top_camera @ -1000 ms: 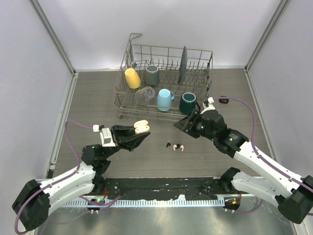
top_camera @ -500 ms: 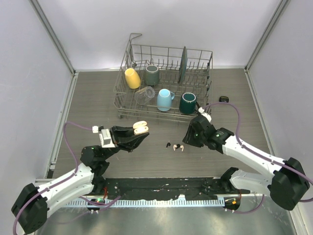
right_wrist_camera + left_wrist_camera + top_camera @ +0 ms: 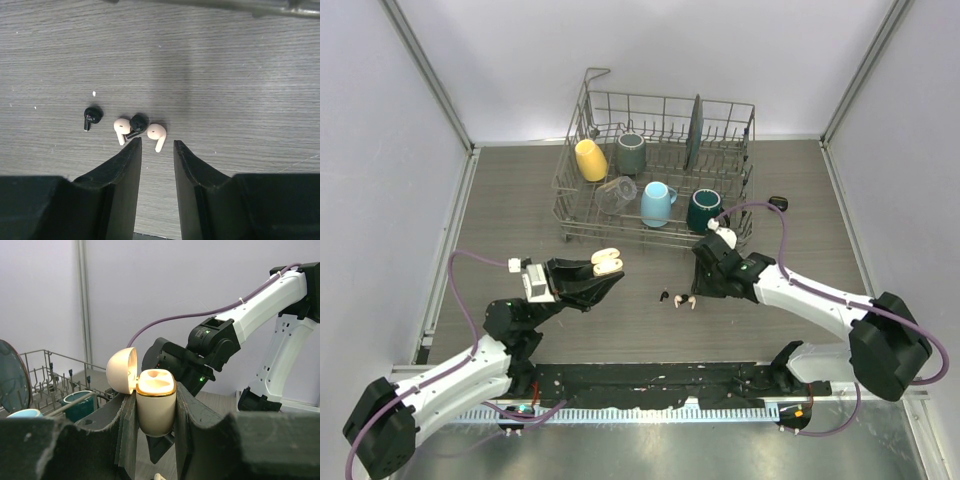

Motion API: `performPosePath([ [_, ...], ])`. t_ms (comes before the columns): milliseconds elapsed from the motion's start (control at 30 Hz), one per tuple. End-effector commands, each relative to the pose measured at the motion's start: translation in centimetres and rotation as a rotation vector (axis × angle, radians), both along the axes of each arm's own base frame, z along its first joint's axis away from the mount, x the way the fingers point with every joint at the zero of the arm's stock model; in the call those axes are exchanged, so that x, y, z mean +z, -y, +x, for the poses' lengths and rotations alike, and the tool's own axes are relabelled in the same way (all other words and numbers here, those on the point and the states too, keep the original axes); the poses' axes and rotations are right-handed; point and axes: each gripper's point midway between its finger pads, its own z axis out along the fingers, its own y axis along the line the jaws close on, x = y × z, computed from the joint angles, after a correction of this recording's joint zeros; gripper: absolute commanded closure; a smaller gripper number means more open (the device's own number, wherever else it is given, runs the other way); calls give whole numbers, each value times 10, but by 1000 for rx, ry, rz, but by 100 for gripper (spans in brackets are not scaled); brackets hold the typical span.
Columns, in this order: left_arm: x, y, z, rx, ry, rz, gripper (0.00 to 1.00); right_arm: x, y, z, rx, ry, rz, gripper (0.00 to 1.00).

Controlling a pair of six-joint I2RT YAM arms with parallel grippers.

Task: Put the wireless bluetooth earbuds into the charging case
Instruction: Pick up the earbud from the center of the board.

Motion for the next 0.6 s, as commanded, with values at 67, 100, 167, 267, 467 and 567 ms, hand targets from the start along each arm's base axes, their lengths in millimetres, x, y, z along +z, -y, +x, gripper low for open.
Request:
performPosePath([
  [67, 9, -5, -3, 17, 39, -29, 100, 5, -13, 10, 38, 31, -24, 63],
  [100, 9, -5, -3, 17, 40, -30, 100, 4, -13, 10, 40, 31, -26, 63],
  [167, 10, -6, -3, 17, 40, -33, 100, 2, -15, 8, 46, 24, -32, 63],
  [267, 10, -7, -3, 21, 41, -35, 100, -2, -19, 6, 61, 14, -34, 63],
  [467, 9, -8, -2, 31, 39, -38, 100, -6, -28, -2, 100, -3, -28, 63],
  [567, 8, -8, -2, 31, 35, -39, 100, -7, -31, -4, 112, -3, -29, 63],
])
